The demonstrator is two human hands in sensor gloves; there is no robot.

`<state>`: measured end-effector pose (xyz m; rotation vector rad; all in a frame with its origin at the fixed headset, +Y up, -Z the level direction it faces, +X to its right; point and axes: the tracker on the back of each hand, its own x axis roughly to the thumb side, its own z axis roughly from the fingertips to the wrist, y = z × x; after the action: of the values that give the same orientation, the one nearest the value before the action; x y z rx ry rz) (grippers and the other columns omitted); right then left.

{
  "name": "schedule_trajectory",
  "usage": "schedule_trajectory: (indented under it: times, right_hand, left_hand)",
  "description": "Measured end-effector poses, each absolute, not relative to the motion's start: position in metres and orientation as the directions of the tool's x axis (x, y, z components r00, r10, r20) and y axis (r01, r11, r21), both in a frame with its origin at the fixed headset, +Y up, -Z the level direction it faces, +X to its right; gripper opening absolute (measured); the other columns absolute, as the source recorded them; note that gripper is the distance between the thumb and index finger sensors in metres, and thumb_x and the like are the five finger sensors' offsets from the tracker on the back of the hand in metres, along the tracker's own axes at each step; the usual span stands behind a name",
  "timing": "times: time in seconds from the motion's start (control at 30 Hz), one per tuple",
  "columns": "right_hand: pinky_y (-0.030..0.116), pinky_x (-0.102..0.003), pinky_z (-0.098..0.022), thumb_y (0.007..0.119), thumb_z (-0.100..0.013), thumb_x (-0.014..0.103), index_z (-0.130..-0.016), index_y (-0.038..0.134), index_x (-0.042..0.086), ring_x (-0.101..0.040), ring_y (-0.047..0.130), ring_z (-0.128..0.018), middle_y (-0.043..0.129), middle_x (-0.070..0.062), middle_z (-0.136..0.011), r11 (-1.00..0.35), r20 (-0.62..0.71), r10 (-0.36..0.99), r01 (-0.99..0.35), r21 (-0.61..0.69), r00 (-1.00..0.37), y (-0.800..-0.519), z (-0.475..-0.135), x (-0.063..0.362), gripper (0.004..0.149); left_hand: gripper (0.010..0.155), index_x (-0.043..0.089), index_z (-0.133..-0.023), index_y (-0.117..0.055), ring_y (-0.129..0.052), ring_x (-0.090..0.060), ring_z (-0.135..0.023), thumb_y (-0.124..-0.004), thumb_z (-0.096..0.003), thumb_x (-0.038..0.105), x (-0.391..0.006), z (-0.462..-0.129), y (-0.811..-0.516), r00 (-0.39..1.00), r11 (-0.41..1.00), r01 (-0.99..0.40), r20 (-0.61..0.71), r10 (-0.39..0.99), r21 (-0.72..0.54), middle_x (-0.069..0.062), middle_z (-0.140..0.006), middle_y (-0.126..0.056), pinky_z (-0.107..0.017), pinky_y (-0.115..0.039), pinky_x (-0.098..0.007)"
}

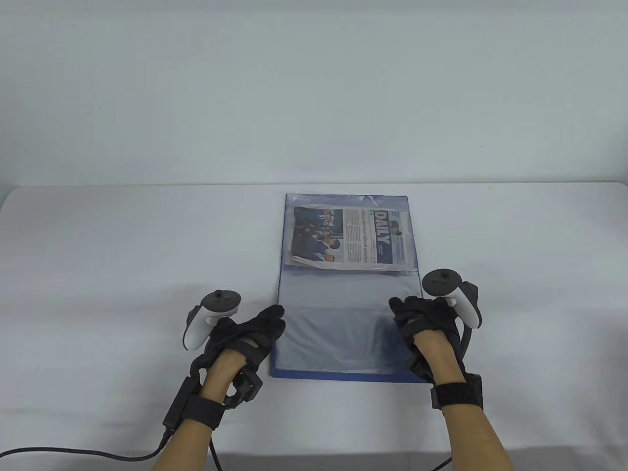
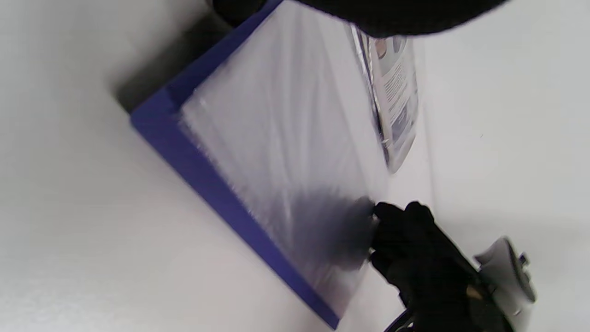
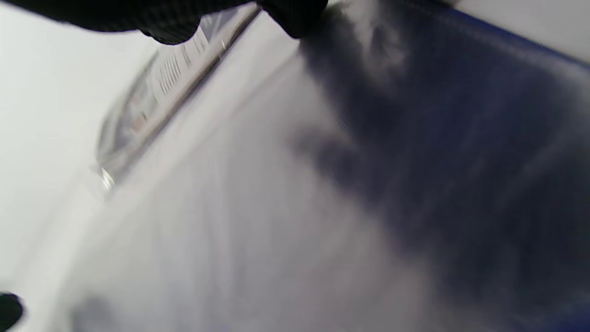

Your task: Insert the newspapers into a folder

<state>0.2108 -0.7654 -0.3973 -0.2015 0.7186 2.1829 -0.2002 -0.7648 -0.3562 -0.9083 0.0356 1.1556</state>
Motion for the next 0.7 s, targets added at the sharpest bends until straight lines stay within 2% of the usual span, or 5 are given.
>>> schedule_trajectory:
  times: [0.2,0.43,0.57,0.63,0.7]
  right_hand:
    - [0.033,-0.071,-0.059,0.061,-0.061,0.046,-0.100,0.061,-0.011,-0.060,0.041,-0.083,0.041,-0.041,-0.094,-0.255,-0.502,0.760,-0.900,0.353,-0.412,-0.762,-0.389,0.224,0.069]
    - [0.058,-0.066,-0.051,0.059,-0.061,0.048,-0.098,0.068,-0.007,-0.052,0.074,-0.066,0.069,-0.035,-0.079,0.127,-0.586,0.770,-0.840,0.527,-0.252,-0.767,-0.382,0.235,0.067]
    - [0.063,-0.065,-0.049,0.058,-0.061,0.049,-0.095,0.068,-0.012,-0.050,0.080,-0.062,0.076,-0.033,-0.075,0.207,-0.553,0.826,-0.857,0.471,-0.104,-0.762,-0.384,0.238,0.071]
    - [0.060,-0.065,-0.052,0.057,-0.062,0.049,-0.099,0.061,-0.012,-0.051,0.077,-0.067,0.073,-0.032,-0.079,0.192,-0.505,0.861,-0.884,0.427,-0.057,-0.762,-0.387,0.237,0.072]
    - [0.054,-0.067,-0.055,0.056,-0.062,0.049,-0.103,0.049,-0.013,-0.054,0.069,-0.074,0.065,-0.034,-0.086,0.213,-0.464,0.886,-0.893,0.397,0.005,-0.764,-0.388,0.235,0.074]
  left_hand:
    - [0.065,0.023,-0.120,-0.045,-0.061,-0.047,-0.094,-0.054,-0.0614,0.051,-0.234,-0.360,-0.765,0.329,-0.091,-0.793,-0.548,0.769,-0.603,-0.018,-0.096,-0.076,-0.074,-0.052,-0.061]
    - [0.067,-0.001,-0.105,-0.068,-0.109,-0.032,-0.056,-0.058,-0.0630,0.049,-0.267,-0.353,-0.760,-0.012,-0.393,-0.804,-0.649,0.761,-0.446,-0.004,-0.052,-0.115,-0.048,-0.093,-0.048]
    - [0.067,-0.001,-0.107,-0.061,-0.101,-0.033,-0.076,-0.055,-0.0633,0.049,-0.269,-0.352,-0.770,-0.340,-0.619,-0.735,-0.641,0.689,-0.276,-0.005,-0.073,-0.108,-0.062,-0.086,-0.049]
    - [0.069,0.006,-0.115,-0.035,-0.074,-0.040,-0.099,-0.054,-0.0634,0.046,-0.267,-0.359,-0.777,-0.383,-0.607,-0.740,-0.560,0.735,-0.289,-0.010,-0.100,-0.087,-0.078,-0.062,-0.055]
    - [0.076,0.011,-0.115,-0.011,-0.061,-0.041,-0.105,-0.053,-0.0630,0.047,-0.268,-0.361,-0.781,-0.309,-0.485,-0.835,-0.509,0.803,-0.258,-0.012,-0.112,-0.068,-0.081,-0.051,-0.057]
